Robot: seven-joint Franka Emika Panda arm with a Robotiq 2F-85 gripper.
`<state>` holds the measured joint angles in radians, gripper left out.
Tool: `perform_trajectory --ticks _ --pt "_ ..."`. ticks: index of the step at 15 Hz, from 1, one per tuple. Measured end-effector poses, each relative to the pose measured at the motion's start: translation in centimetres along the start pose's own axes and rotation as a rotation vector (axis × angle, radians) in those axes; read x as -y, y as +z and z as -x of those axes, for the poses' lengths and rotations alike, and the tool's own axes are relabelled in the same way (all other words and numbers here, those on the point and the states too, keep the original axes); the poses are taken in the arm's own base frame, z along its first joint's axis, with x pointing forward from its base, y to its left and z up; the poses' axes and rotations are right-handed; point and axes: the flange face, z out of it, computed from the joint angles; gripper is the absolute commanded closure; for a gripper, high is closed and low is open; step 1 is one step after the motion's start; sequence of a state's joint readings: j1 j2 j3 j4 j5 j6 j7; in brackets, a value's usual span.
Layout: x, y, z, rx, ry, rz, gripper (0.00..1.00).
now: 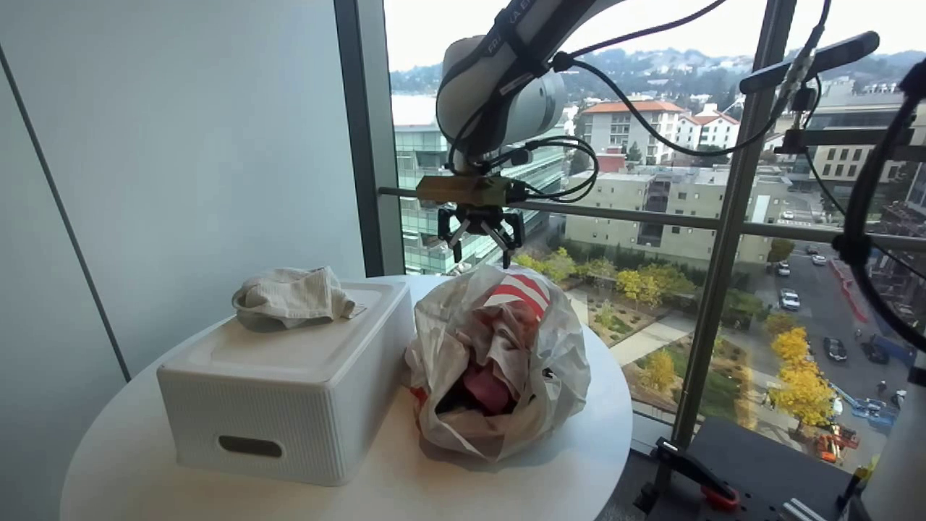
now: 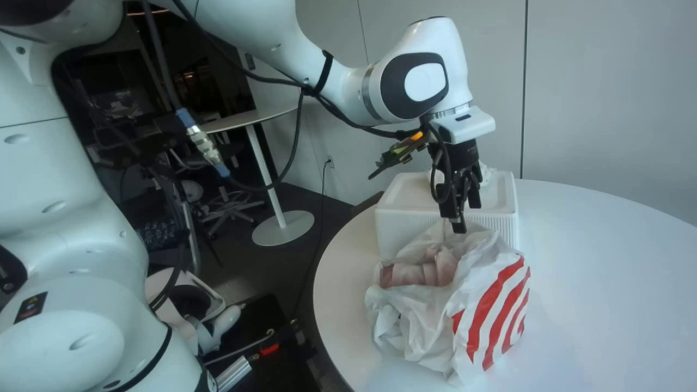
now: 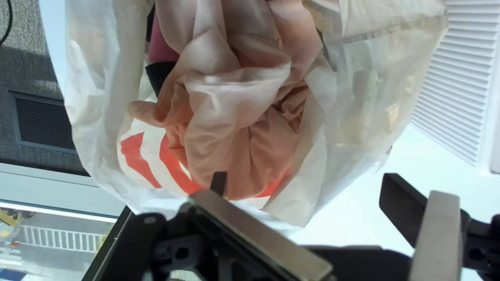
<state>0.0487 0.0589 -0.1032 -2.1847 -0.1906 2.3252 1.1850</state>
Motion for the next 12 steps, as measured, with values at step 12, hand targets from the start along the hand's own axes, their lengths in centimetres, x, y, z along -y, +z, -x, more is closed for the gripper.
perform_trajectory --ticks 12 --pt "11.1 -10.8 4.5 -0.182 -0.377 -0.267 0.0"
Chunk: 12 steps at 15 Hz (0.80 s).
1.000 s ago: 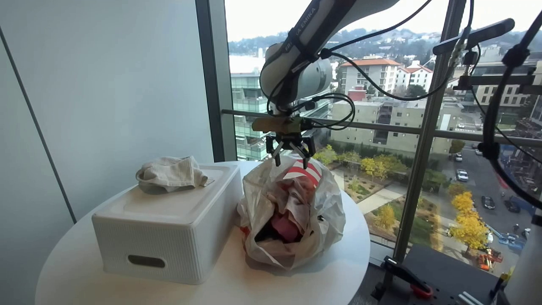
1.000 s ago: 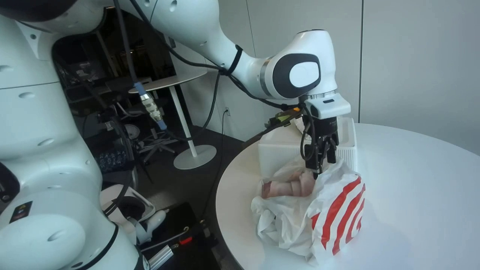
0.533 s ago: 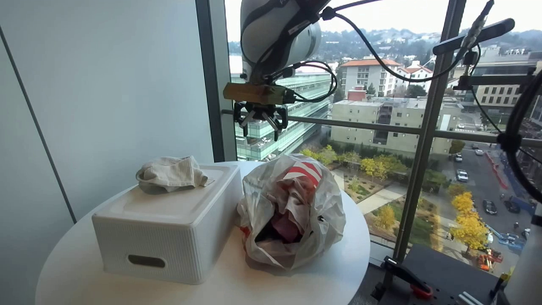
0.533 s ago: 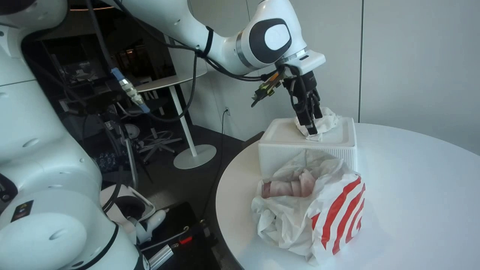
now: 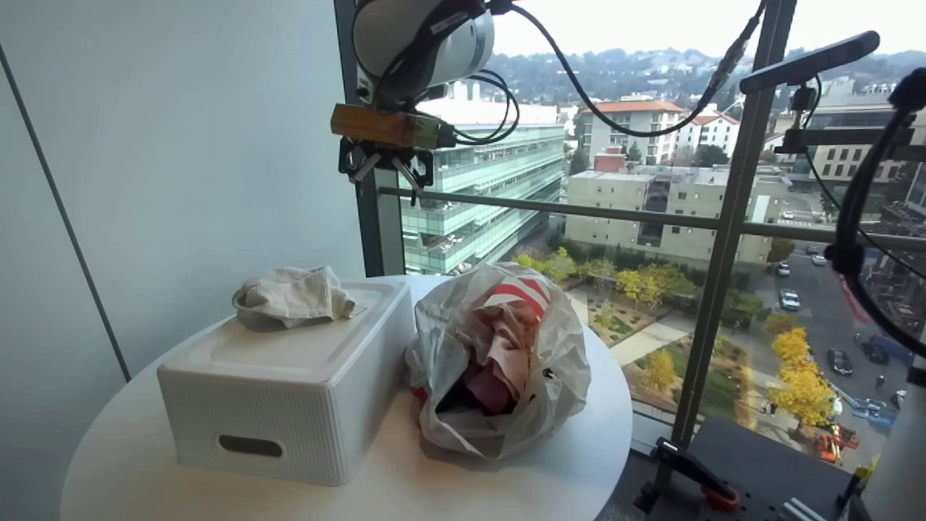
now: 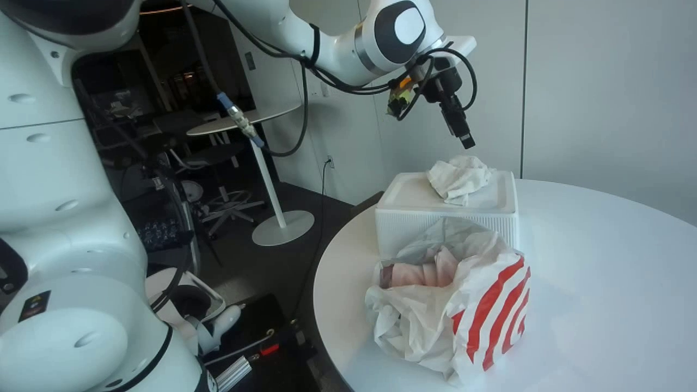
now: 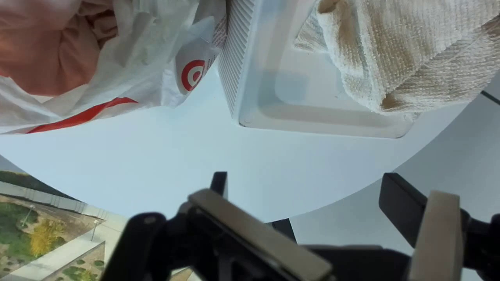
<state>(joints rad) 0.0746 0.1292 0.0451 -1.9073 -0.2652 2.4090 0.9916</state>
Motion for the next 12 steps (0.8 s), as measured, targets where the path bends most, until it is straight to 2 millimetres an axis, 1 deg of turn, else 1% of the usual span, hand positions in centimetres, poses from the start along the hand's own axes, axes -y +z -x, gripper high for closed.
perform_trajectory --ticks 3,6,9,12 --pt "2.2 2.4 -1.9 0.051 -0.078 -0.016 0.0" --pt "4.1 6.4 -2.8 0.14 -0.171 -0.03 0.0" --pt "5.4 10.6 -2.7 0.203 -0.267 -0.026 0.0" --pt "7.0 14.2 -1.7 0.236 -0.356 -0.032 0.0"
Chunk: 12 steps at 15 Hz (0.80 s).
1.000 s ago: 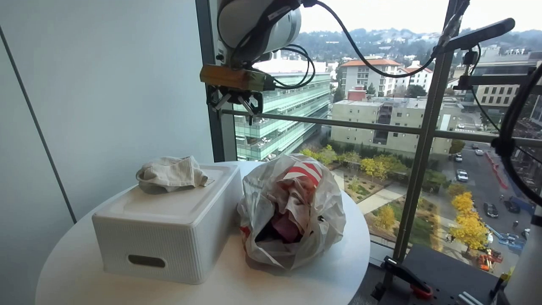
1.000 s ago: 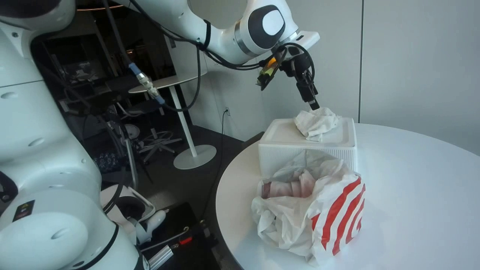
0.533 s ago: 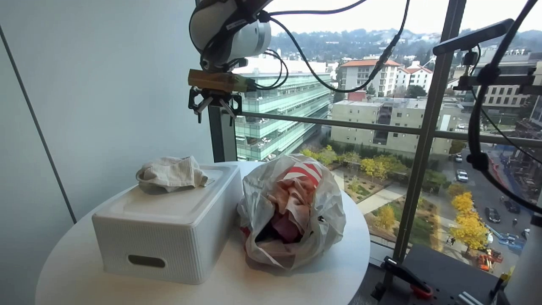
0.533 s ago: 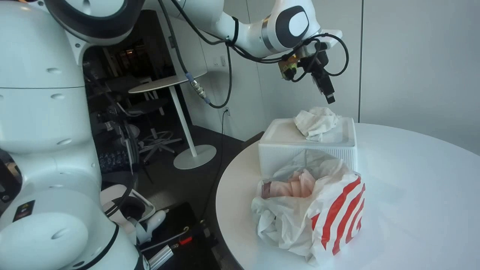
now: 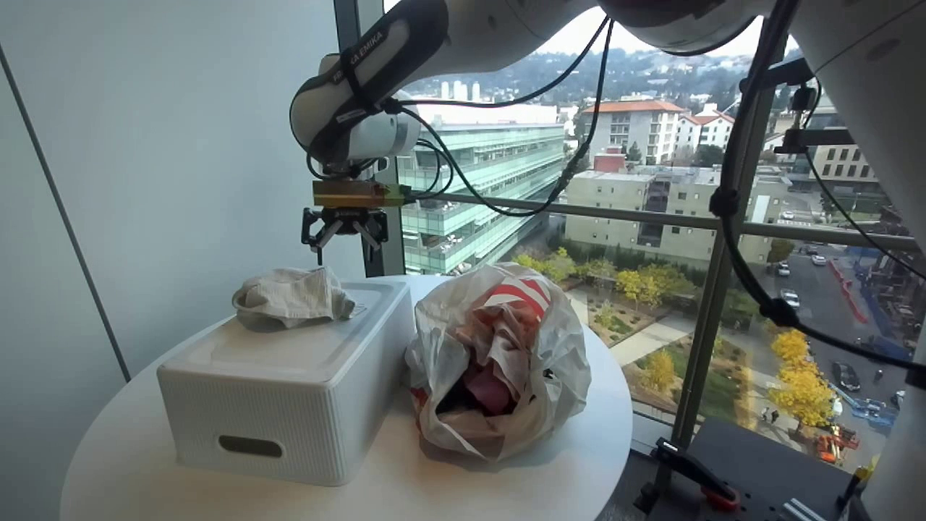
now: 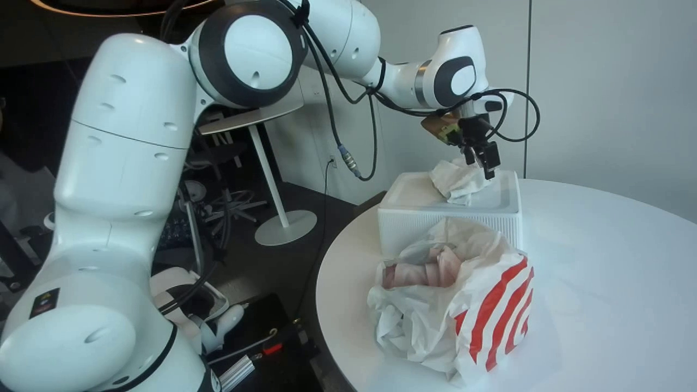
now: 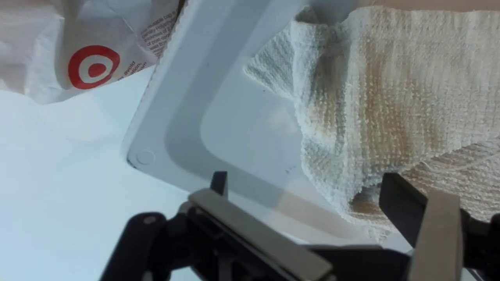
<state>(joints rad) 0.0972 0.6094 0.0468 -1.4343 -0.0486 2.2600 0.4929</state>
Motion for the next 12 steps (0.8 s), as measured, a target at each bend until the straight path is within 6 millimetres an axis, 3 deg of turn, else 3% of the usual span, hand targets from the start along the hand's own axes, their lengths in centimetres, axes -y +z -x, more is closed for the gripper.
perform_trajectory --ticks 5,6,7,10,12 --pt "3.4 4.2 0.4 0.037 -0.121 0.001 0.0" --pt "3.9 4.9 0.5 0.045 -0.14 0.003 0.25" --pt "4.3 5.6 0.5 0.052 -0.157 0.005 0.25" --pt "5.0 6.9 0.4 0.077 -0.187 0.011 0.49" --pt "5.5 6.5 0.2 0.093 -0.197 -0.002 0.65"
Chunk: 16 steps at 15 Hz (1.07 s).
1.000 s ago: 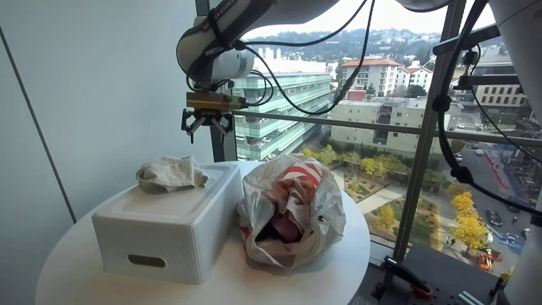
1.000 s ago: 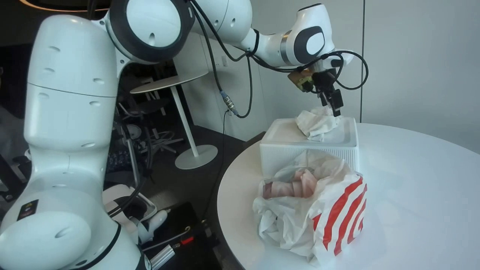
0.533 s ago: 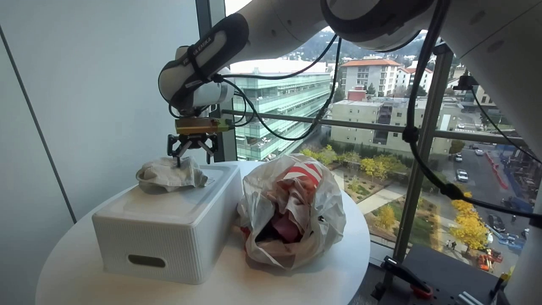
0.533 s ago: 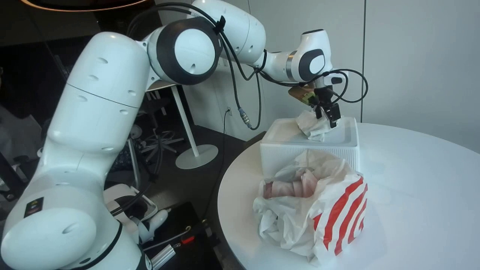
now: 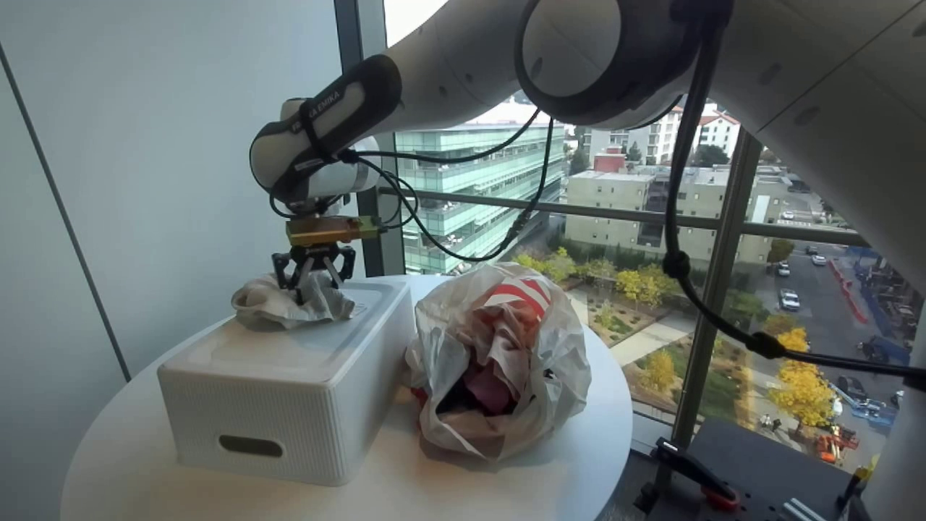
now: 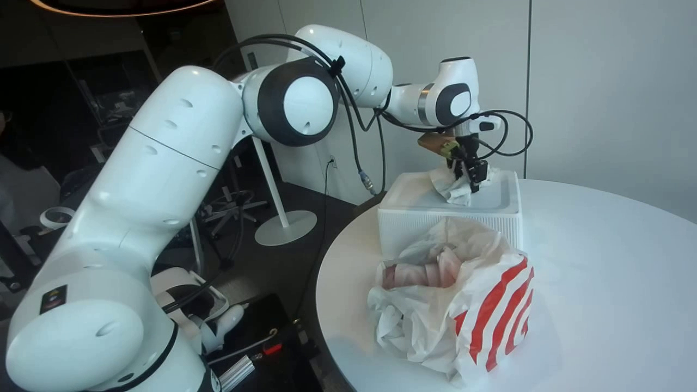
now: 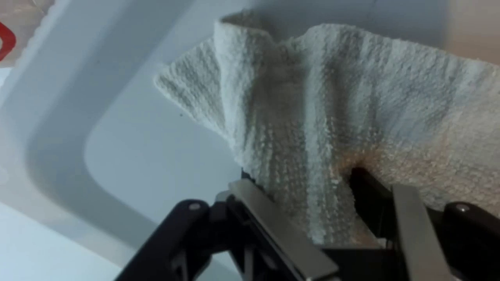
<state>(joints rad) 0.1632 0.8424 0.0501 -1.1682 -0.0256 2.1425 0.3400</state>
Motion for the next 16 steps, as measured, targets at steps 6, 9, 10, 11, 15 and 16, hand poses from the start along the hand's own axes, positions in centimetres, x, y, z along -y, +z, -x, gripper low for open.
perform_trajectory --ticks 6,9,10,11,15,16 --pt "0.6 -2.0 -0.7 -0.018 -0.005 -0.033 0.98" --pt "1.1 -3.7 -1.0 -0.042 -0.005 -0.05 0.95" --pt "1.3 -4.4 -1.1 -0.052 -0.007 -0.054 0.95" --pt "1.5 -5.2 -1.2 -0.062 -0.01 -0.058 0.95" --pt "2.2 -9.5 -1.2 -0.11 -0.006 -0.074 0.95" --pt "2.1 -10.8 -1.2 -0.124 0.006 -0.078 0.95"
